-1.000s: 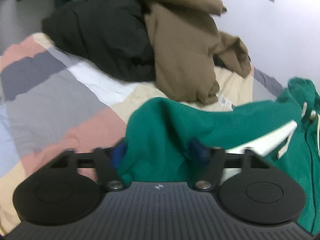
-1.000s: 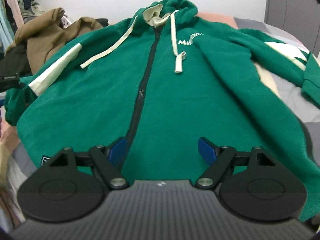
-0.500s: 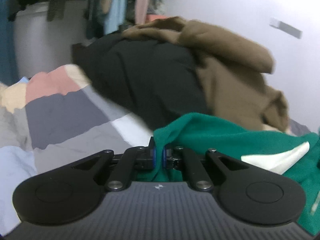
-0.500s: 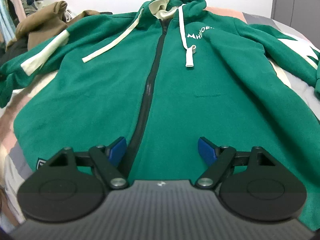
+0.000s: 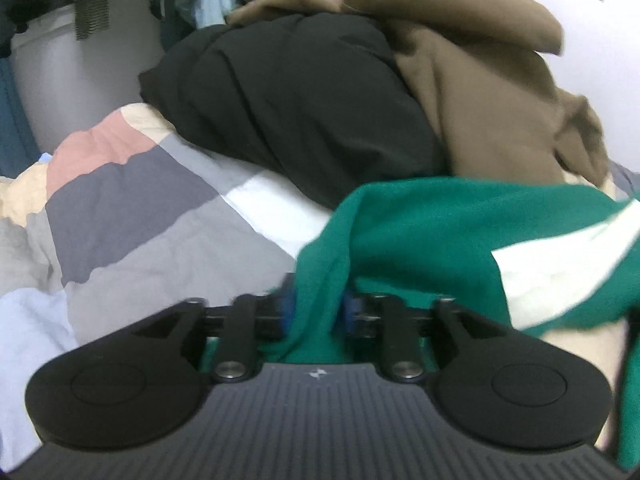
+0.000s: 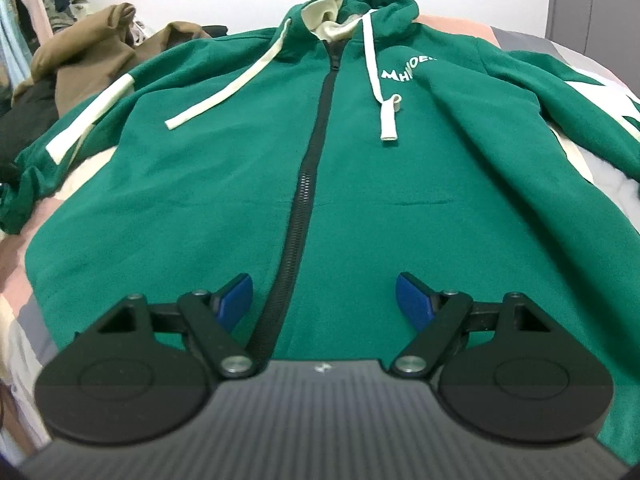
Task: Fold large clothes
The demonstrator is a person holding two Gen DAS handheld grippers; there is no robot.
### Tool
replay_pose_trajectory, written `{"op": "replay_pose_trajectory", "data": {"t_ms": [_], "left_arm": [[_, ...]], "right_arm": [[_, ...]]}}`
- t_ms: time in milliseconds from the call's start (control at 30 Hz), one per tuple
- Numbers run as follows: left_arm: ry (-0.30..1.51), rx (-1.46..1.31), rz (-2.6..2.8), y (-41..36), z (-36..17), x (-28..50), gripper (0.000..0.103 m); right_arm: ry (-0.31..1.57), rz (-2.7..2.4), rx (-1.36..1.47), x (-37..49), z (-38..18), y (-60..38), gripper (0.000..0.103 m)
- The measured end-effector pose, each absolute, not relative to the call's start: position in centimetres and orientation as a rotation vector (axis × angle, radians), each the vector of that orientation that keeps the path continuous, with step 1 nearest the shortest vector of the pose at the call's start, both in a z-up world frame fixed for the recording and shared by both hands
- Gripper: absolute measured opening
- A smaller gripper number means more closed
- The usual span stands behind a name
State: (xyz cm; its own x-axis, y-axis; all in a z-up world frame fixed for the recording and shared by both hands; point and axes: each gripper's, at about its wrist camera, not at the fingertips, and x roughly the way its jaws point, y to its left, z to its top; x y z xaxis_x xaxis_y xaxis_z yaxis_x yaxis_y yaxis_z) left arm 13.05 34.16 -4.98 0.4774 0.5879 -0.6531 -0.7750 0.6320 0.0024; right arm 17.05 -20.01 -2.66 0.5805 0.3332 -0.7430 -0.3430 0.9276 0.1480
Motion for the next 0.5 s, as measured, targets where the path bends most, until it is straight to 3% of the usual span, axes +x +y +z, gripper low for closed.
{"op": "replay_pose_trajectory", "data": {"t_ms": [100, 200, 500], "left_arm": [[0.683, -0.277, 0.817, 32.1, -3.8, 12.3, 0.079], [0.706, -0.265, 0.777, 29.9, -2.6, 11.4, 0.089], [0.639, -0.386, 0.62, 23.3, 1.9, 6.8, 0.093]], "right_arm": [[0.847, 0.391, -0.008, 16.7, -2.4, -20.0, 0.08], [0.835, 0.394, -0.003, 16.4, -2.2, -20.2, 0.08], [0.777, 0.437, 0.019, 14.2, -0.7, -20.6, 0.08]]}}
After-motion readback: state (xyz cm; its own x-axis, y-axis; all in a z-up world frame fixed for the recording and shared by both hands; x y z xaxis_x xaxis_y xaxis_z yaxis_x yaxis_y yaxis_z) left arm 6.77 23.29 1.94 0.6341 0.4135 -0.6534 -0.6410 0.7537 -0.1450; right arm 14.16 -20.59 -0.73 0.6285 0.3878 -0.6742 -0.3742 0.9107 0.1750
